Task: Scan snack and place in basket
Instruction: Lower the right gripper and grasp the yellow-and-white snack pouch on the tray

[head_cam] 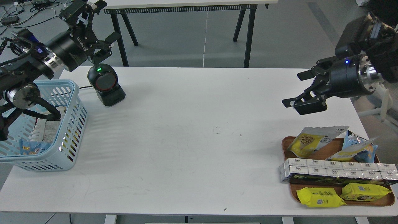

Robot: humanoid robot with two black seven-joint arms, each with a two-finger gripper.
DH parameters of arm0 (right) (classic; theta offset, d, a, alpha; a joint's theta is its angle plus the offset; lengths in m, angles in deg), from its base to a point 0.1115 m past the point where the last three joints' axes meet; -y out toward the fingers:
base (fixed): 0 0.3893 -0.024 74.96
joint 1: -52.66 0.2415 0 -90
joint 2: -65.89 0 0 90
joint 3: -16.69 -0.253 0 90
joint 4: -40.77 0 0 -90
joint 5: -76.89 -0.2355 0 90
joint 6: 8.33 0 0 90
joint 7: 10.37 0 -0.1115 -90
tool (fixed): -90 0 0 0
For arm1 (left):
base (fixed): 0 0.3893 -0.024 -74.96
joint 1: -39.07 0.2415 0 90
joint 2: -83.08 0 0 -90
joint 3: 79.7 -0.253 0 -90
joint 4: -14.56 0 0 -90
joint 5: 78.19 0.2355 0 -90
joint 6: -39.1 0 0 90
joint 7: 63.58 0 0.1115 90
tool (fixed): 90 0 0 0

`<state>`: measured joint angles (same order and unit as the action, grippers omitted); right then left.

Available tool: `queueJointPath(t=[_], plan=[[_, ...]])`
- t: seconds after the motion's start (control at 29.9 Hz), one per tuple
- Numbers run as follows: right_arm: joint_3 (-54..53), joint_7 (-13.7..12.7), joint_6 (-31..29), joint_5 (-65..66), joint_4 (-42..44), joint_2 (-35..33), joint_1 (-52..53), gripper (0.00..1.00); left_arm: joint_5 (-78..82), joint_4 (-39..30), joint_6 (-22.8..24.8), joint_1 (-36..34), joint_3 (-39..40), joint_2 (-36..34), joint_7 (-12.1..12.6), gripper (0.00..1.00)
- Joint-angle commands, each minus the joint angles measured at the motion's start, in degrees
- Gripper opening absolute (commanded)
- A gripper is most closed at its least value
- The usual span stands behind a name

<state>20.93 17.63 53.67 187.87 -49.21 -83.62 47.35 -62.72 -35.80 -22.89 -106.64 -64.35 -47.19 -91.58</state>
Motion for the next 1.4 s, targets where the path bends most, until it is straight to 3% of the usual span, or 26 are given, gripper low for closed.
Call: queueJointPath(t=[0.0, 0.5, 0.67, 0.73, 0.84, 0.9, 1.07, 1.17, 1.37], plan=[[1.9, 0.0, 0.0, 3.4, -2.0, -3.0, -1.1, 1.00, 0.0, 0.0, 0.0, 0.1, -0.1, 0.1, 0.0, 1.00], [4.9, 0.0, 0.0, 14.0, -2.0, -4.5, -8.1, 0.99, 0.0, 0.3, 0.0, 0.2, -0.1, 0.6, 0.0, 1.00], [4.3, 0.0, 0.0, 14.0, 1.6, -2.5, -9.4, 0.93, 0.0, 0.4, 0.0, 0.2, -0.1, 0.6, 0.0, 1.00], [4.3, 0.0, 0.0, 14.0, 2.1, -1.8, -9.8, 0.85, 0.0, 0.4, 0.0, 0.2, -0.1, 0.6, 0.0, 1.00], [4.1, 0.0, 0.0, 14.0, 2.1, -1.4, -10.4, 0.57, 0.0, 0.4, 0.0, 0.2, -0.1, 0.6, 0.0, 1.00], [4.5, 0.0, 0.0, 14.0, 2.2, -0.7, -10.9, 0.50, 0.0, 0.4, 0.0, 0.2, -0.1, 0.5, 0.0, 1.00], [4.3, 0.0, 0.0, 14.0, 4.2, 1.2, -13.5, 0.08, 0.0, 0.4, 0.0, 0.2, -0.1, 0.5, 0.0, 1.00], [4.0, 0.0, 0.0, 14.0, 5.3, 1.7, -13.9, 0.00, 0.0, 0.4, 0.0, 0.2, -0.2, 0.4, 0.0, 1.00], [3.4, 0.0, 0.0, 14.0, 5.3, 1.4, -13.8, 0.00, 0.0, 0.4, 0.0, 0.2, -0.2, 0.3, 0.0, 1.00]])
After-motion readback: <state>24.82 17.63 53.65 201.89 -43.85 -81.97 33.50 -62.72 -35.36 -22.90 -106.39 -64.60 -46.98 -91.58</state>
